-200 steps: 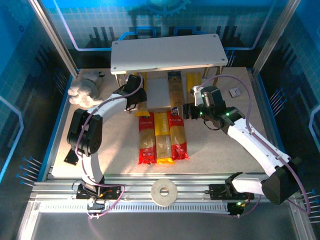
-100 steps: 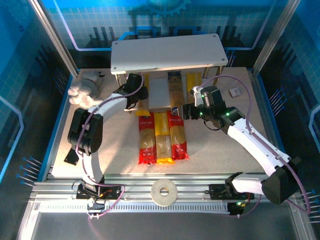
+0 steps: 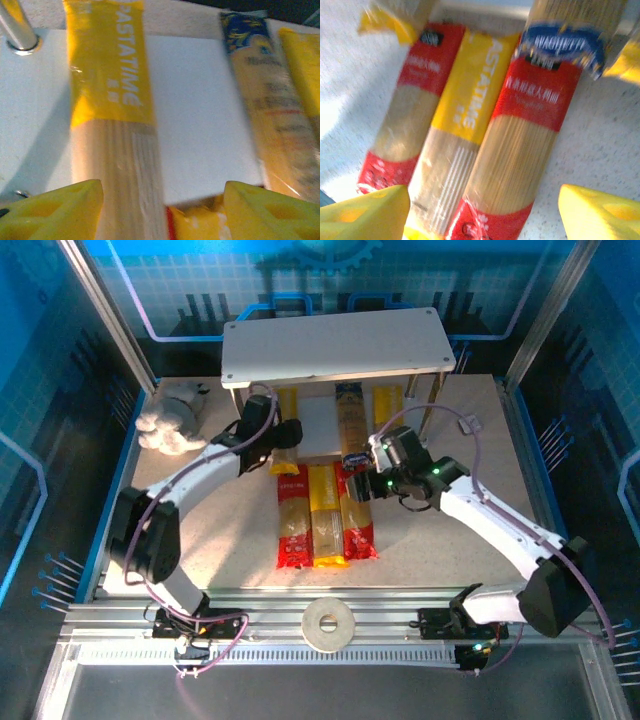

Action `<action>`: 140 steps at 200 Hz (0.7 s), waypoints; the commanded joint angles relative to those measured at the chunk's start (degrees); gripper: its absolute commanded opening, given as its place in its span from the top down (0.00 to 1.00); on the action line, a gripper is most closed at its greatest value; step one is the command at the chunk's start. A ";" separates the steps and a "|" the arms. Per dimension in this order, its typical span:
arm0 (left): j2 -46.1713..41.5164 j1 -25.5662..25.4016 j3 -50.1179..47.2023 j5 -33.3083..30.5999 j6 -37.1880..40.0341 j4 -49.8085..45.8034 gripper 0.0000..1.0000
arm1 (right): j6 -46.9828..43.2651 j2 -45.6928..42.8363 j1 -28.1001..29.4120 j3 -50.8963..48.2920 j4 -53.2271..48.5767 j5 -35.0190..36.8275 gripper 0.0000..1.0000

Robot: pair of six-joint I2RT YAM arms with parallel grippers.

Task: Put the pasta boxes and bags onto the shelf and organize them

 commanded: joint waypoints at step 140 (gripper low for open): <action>-25.70 -10.37 -21.77 -2.96 -6.12 -5.26 0.27 | 7.90 25.82 5.98 0.23 1.92 5.70 0.15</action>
